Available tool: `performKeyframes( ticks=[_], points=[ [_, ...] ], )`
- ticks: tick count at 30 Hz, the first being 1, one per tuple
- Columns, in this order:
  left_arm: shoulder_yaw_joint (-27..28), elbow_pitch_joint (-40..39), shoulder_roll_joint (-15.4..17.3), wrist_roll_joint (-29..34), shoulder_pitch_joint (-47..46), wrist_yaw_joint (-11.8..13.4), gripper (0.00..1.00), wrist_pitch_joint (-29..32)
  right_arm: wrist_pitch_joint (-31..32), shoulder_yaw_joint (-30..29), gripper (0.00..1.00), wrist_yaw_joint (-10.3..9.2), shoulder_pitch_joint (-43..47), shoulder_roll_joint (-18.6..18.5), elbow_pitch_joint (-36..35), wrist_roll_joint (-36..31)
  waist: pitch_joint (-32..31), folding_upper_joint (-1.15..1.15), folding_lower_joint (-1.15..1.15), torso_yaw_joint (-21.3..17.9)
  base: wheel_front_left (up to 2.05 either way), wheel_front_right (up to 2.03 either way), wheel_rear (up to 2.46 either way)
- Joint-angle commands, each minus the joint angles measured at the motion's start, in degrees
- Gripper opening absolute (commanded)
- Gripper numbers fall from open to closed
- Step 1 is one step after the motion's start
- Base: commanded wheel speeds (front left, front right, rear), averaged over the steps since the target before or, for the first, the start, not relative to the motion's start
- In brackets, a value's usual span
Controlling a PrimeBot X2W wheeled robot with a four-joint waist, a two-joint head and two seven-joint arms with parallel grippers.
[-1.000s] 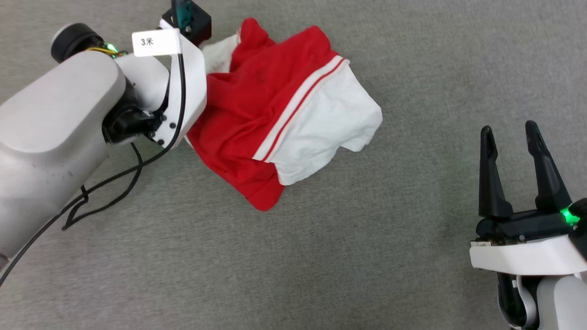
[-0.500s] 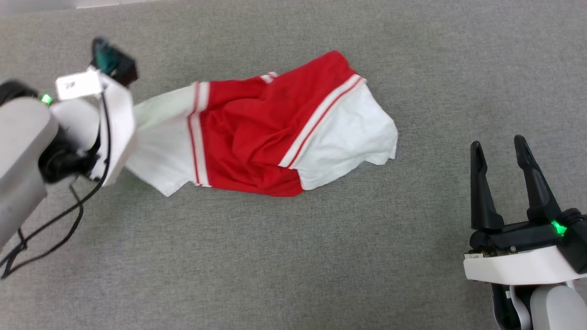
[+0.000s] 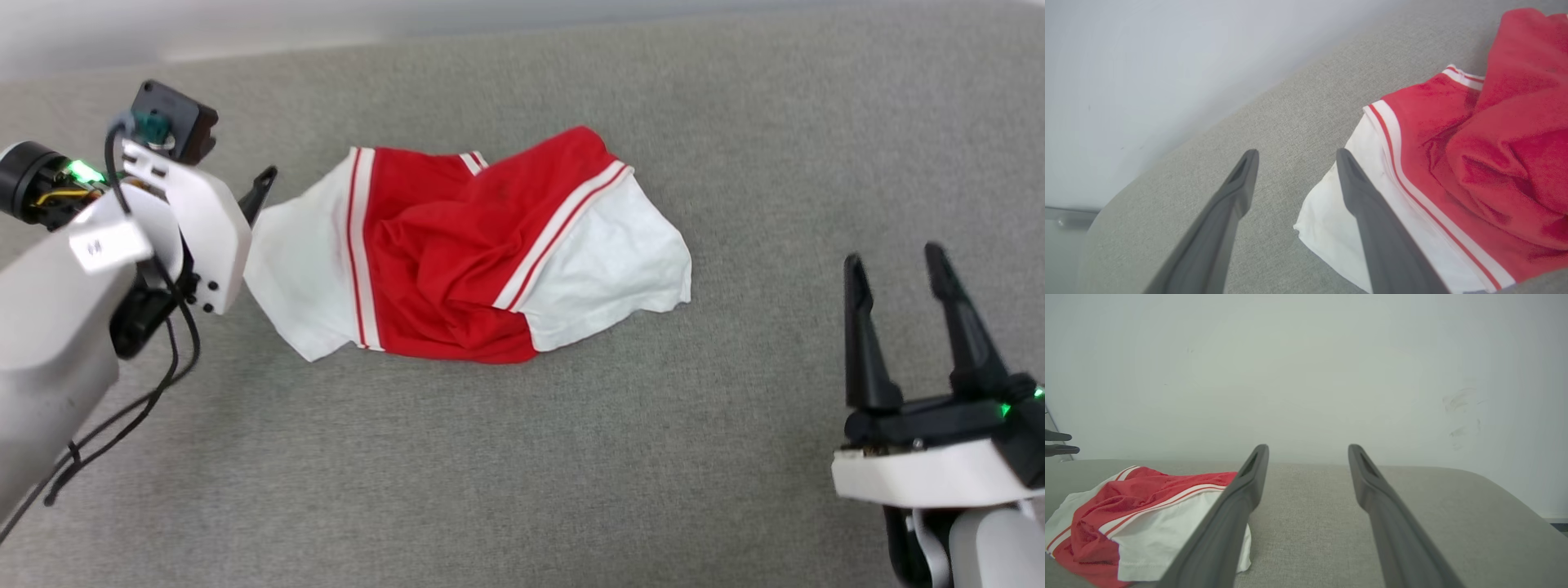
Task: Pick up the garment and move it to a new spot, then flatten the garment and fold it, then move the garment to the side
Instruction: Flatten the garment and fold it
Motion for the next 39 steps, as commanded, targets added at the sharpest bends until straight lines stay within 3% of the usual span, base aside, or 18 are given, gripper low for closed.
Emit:
performKeyframes(
  ticks=[1, 5, 8, 15, 18, 22, 28, 35, 39],
  points=[
    [0.70, -0.42, -0.22, 1.60, 1.96, 1.91, 1.00, -5.66, -0.11, -0.25, 1.00, -0.04, -1.79, 0.09, -0.87, -1.38, -2.45, 0.00, 0.00, 1.07, 0.00, 0.00, 0.00],
    [3.52, -3.14, 0.08, 2.41, 5.37, 7.32, 1.00, -16.86, -0.11, -0.93, 1.00, -0.04, -5.81, -0.19, -2.57, -4.16, -4.38, 0.00, 0.00, 2.13, 0.00, 0.00, 0.00],
    [6.04, -6.62, 0.73, 2.91, 8.86, 12.32, 1.00, -20.48, -0.11, -0.33, 1.00, -0.04, -9.61, -2.73, -3.31, -5.35, -5.11, 0.00, 0.00, 2.86, 0.00, 0.00, 0.00],
    [19.59, -22.48, 0.93, 8.99, 22.12, 24.47, 1.00, -21.31, -0.11, 4.87, 1.00, -0.04, -20.22, -11.21, -2.01, -5.15, -5.22, 0.00, 0.00, 4.21, 0.00, 0.00, 0.00],
    [26.01, -28.91, -0.19, 13.39, 29.70, 28.09, 1.00, -21.33, -0.11, 8.46, 1.00, -0.04, -24.77, -14.28, 0.17, -4.09, -5.14, 0.00, 0.00, 4.48, 0.00, 0.00, 0.00],
    [32.02, -33.60, -1.99, 18.67, 36.84, 31.05, 1.00, -21.34, 0.91, 13.25, 1.00, -0.04, -30.21, -17.50, 3.85, -2.13, -5.07, 0.00, 0.00, 4.76, 0.00, 0.00, 0.00],
    [42.41, -40.16, -8.12, 27.96, 47.65, 32.40, 1.00, -21.35, 16.50, 25.15, 1.00, -0.04, -39.85, -23.91, 10.54, 6.43, -4.41, 0.00, 0.00, 5.78, 0.00, 0.00, 0.00],
    [51.28, -43.71, -14.78, 34.92, 54.81, 29.63, 1.00, -21.35, 43.61, 41.94, 1.00, -0.04, -47.86, -31.61, 14.60, 24.32, -1.85, 0.00, 0.00, 6.82, 0.00, 0.00, 0.00],
    [54.68, -44.68, -18.27, 37.54, 56.69, 26.97, 1.00, -21.34, 55.19, 47.47, 1.00, -0.05, -50.50, -32.63, 16.24, 34.12, 0.36, 0.00, 0.00, 7.43, 0.00, 0.00, 0.00]
  ],
)
